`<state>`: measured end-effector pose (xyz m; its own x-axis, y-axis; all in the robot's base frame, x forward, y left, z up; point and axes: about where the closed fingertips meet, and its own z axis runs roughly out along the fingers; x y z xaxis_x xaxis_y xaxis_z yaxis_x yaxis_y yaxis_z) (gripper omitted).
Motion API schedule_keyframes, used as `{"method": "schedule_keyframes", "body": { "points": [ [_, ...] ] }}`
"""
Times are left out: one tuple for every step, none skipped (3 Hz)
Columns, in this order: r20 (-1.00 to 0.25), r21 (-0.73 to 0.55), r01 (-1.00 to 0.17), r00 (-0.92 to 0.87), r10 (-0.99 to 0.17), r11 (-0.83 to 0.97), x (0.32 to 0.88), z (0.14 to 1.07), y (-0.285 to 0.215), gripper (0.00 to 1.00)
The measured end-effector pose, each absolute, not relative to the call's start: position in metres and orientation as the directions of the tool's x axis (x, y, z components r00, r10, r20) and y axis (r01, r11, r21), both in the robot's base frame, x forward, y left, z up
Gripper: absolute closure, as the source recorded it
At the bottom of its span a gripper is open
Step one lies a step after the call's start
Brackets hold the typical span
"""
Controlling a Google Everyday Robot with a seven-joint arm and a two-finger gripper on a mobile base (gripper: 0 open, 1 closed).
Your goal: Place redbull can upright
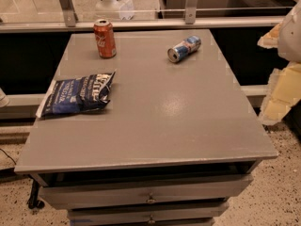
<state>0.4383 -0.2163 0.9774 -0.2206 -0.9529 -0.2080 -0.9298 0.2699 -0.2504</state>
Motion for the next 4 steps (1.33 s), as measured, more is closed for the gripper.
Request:
{"method": "schedule_keyframes", "body": {
  "points": [
    [-0.208, -0.251, -0.930, -0.221, -0.953, 0.270, 0.438, 0.977, -0.216, 0.00],
    [-0.213, -0.274, -0.926, -0.204, -0.956, 0.259, 0.447, 0.980, -0.214, 0.00],
    [-0.203, -0.333, -0.921, -0.140, -0.969, 0.203, 0.489, 0.978, -0.206, 0.00],
    [-0.197, -0.400, -0.906, -0.065, -0.978, 0.141, 0.541, 0.973, -0.202, 0.00]
  ]
}}
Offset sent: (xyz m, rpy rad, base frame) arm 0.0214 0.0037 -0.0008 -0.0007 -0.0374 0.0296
